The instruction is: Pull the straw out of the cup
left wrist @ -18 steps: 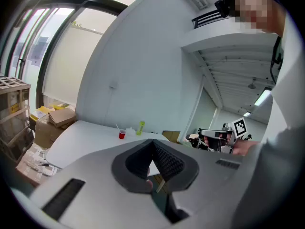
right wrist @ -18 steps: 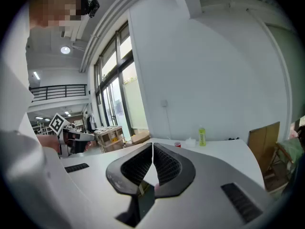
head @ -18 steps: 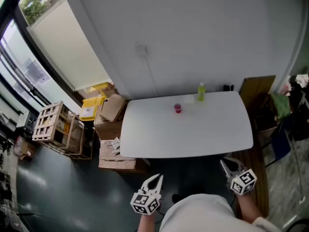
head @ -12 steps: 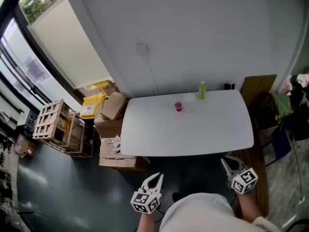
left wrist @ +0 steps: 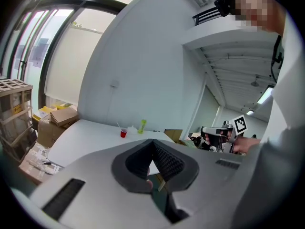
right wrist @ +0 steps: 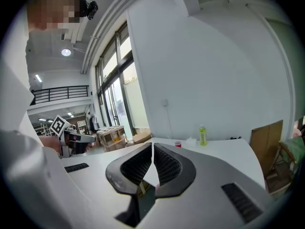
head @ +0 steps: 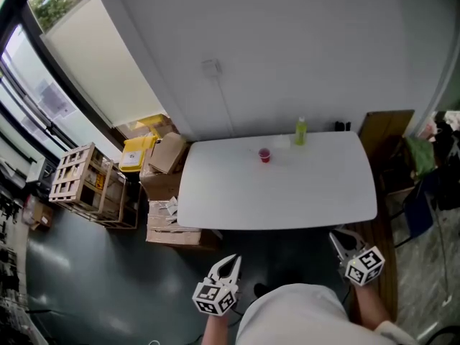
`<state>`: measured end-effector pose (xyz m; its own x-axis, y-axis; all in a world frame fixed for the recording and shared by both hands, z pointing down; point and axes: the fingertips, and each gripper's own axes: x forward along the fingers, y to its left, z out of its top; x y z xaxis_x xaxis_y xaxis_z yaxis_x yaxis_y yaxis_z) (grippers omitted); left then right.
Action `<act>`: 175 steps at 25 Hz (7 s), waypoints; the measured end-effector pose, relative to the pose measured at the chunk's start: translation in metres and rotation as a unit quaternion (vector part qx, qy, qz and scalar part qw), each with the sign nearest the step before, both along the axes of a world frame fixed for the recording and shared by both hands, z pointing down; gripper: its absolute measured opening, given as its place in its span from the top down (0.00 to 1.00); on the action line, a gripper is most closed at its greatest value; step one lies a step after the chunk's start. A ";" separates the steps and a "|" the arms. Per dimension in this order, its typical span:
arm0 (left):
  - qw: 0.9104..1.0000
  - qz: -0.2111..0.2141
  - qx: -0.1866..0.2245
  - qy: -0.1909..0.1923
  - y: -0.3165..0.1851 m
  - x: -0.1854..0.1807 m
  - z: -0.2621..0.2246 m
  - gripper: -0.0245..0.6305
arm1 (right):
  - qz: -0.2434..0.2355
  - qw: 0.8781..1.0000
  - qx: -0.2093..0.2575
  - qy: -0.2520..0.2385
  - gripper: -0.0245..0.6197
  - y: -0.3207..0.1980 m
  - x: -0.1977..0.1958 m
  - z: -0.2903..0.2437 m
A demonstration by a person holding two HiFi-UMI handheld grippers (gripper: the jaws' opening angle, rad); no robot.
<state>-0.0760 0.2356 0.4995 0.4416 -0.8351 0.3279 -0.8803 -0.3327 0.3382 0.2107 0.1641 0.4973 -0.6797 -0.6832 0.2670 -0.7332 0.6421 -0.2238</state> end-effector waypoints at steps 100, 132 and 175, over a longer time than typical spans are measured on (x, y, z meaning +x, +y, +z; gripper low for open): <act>0.991 0.044 -0.124 0.037 -0.485 -0.039 0.212 0.86 | 0.019 0.978 -0.201 0.049 0.90 -0.310 -0.139 0.154; 0.989 -0.031 -0.146 -0.006 -0.523 -0.023 0.232 0.93 | 0.006 0.973 -0.230 0.022 0.90 -0.336 -0.083 0.194; 0.997 -0.040 -0.012 0.071 -0.302 -0.120 0.059 0.93 | 0.046 0.993 -0.106 -0.001 0.90 -0.170 -0.134 0.074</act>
